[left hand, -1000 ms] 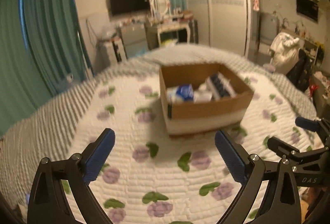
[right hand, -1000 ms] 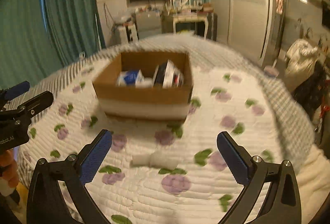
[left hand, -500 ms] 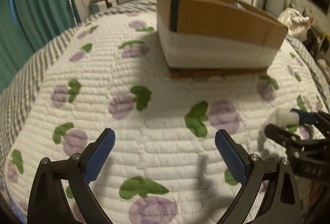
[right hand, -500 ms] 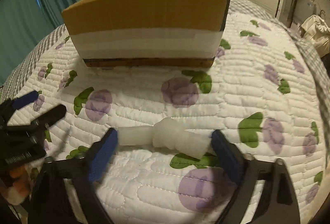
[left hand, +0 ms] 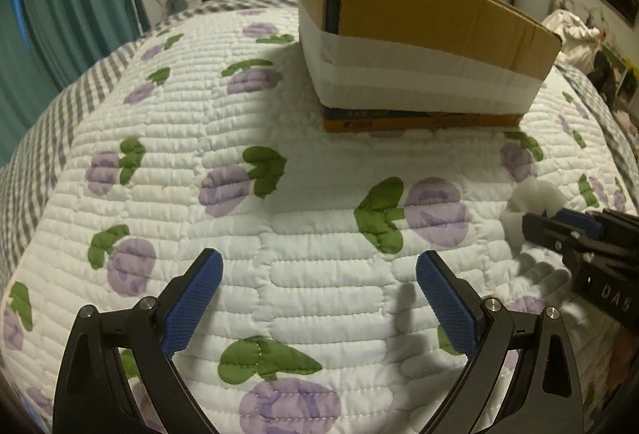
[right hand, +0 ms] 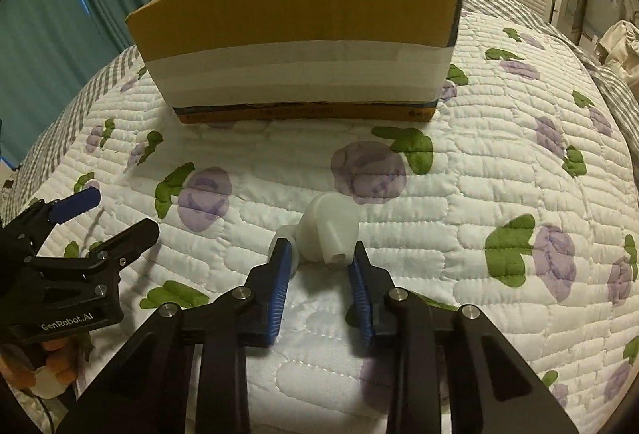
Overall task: Organize soft objects
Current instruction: 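Grasp the white plastic cup-like piece with the right tool, then lift the white plastic piece into the box and open the right tool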
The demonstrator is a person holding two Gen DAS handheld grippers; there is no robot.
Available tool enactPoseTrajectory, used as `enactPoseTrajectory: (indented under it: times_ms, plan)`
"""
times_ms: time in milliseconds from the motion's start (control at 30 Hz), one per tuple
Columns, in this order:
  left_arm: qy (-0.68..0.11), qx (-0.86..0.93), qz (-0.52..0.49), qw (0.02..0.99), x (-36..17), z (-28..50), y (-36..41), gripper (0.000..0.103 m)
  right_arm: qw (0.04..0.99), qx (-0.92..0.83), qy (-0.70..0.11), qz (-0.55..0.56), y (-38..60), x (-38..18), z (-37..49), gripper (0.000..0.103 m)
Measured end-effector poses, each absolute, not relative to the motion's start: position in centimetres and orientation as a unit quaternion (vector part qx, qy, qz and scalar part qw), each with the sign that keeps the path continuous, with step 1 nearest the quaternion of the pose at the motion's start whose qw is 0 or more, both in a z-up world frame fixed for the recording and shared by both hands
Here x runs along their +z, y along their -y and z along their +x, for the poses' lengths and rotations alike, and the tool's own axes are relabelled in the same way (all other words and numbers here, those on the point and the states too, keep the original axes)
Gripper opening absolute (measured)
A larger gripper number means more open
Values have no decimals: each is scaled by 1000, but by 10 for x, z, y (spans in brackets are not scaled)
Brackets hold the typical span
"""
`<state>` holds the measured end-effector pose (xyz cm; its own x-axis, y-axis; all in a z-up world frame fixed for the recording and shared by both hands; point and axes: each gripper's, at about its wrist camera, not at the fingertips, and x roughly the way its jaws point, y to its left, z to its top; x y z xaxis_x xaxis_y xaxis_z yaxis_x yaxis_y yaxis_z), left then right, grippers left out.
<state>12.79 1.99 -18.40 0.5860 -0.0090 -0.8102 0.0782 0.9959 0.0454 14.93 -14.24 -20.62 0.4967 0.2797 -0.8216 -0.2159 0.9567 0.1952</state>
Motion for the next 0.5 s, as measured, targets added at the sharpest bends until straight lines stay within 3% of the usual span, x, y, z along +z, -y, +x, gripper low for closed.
enactPoseTrajectory:
  times_ms: [300, 500]
  plan:
    - [-456, -26, 40, 889, -185, 132, -19, 99, 851, 144, -501, 61, 142, -215, 180, 33]
    - [-450, -26, 42, 892, -179, 131, -21, 99, 868, 144, -473, 46, 141, -204, 164, 26]
